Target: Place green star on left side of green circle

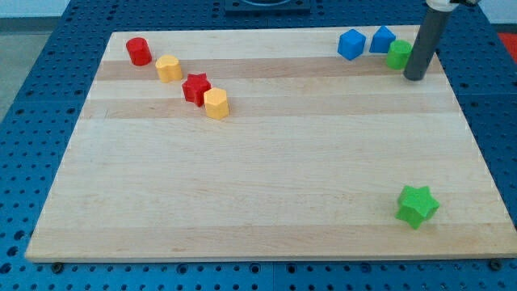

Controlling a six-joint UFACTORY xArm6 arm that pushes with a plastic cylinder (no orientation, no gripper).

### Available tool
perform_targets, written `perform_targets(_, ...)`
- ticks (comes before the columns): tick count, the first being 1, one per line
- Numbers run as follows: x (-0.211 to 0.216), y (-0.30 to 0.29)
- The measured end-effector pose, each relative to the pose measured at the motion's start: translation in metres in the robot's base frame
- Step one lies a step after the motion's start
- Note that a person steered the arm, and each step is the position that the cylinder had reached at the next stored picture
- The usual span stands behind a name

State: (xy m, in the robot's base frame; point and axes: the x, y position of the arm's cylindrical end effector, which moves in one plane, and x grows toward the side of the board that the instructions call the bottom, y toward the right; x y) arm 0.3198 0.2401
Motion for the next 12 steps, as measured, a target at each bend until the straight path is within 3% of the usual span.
perform_targets(2,-0.033,0.000)
perform_targets(5,-0.005,0.000)
perform_targets(6,0.032,0.029)
perform_targets(9,0.200,0.074)
perform_targets(11,0.213,0.082)
perform_targets(12,0.251,0.093)
